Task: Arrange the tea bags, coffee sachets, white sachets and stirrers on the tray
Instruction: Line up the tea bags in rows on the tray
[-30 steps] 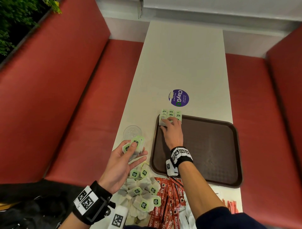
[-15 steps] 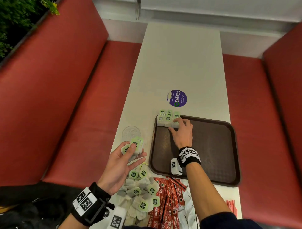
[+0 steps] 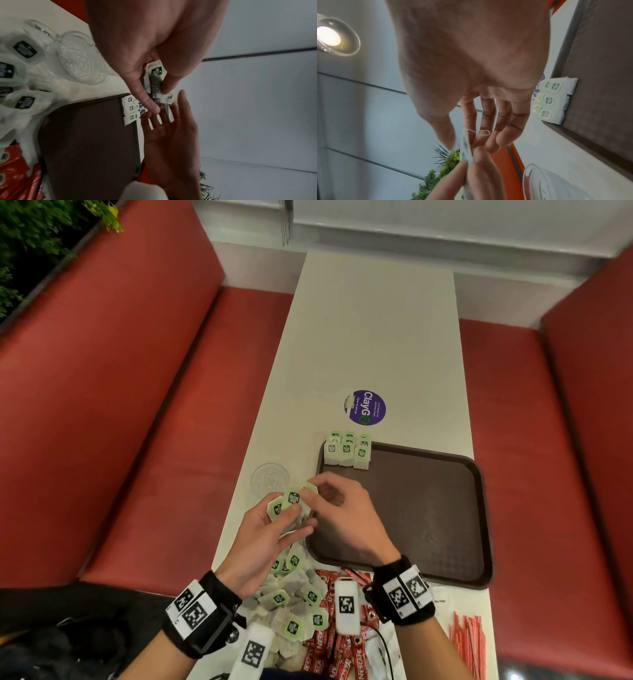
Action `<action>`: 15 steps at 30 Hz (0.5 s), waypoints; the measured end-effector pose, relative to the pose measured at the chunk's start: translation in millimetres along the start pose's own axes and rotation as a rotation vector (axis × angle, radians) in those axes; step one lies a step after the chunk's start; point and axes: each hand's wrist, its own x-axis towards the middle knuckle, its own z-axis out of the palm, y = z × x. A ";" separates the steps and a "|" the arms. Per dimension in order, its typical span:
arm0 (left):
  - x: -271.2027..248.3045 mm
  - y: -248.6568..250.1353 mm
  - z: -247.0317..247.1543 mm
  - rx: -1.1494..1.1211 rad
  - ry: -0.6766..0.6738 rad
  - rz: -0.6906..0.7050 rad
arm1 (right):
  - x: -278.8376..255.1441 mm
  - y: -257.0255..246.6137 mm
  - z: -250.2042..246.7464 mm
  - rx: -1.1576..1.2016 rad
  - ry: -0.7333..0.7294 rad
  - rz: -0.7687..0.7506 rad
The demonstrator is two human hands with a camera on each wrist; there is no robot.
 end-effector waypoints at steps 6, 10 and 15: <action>-0.2 -2.2 2.6 0.116 0.002 0.074 | -12.6 -10.3 -14.7 -0.031 0.074 -0.076; -0.1 -3.1 2.3 0.126 0.006 0.085 | -16.8 -16.1 -18.9 -0.061 0.084 -0.098; 0.1 -3.7 -1.5 0.133 0.036 0.098 | -10.0 -13.5 -33.6 -0.083 0.137 -0.099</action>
